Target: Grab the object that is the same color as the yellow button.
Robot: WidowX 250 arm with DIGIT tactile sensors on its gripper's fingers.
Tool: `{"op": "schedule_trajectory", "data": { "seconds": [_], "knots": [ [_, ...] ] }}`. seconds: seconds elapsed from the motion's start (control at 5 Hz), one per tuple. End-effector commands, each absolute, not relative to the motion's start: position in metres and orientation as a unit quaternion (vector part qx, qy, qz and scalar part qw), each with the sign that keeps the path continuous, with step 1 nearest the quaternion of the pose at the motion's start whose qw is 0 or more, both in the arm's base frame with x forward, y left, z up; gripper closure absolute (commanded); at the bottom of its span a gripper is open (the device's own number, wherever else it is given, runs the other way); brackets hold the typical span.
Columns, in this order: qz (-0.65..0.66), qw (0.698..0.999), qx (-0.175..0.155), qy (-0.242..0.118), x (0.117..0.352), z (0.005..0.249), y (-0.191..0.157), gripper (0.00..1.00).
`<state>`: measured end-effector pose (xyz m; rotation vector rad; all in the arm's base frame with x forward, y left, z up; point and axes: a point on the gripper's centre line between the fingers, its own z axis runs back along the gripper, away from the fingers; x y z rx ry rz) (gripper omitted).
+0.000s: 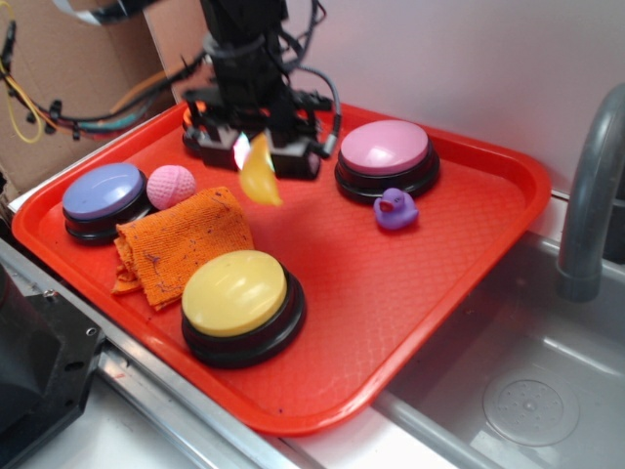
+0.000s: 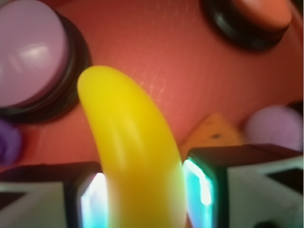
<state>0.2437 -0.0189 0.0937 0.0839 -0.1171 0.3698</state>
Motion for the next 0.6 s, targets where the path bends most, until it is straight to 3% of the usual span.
{"op": "schedule_trajectory", "data": {
  "seconds": [0.0, 0.2, 0.4],
  "knots": [
    [0.075, 0.993, 0.052, -0.071, 0.240, 0.176, 0.013, 1.00],
    [0.068, 0.994, 0.035, -0.073, 0.228, 0.196, 0.024, 1.00],
    [0.121, 0.991, 0.029, -0.055, 0.223, 0.195, 0.035, 1.00]
  ]
}}
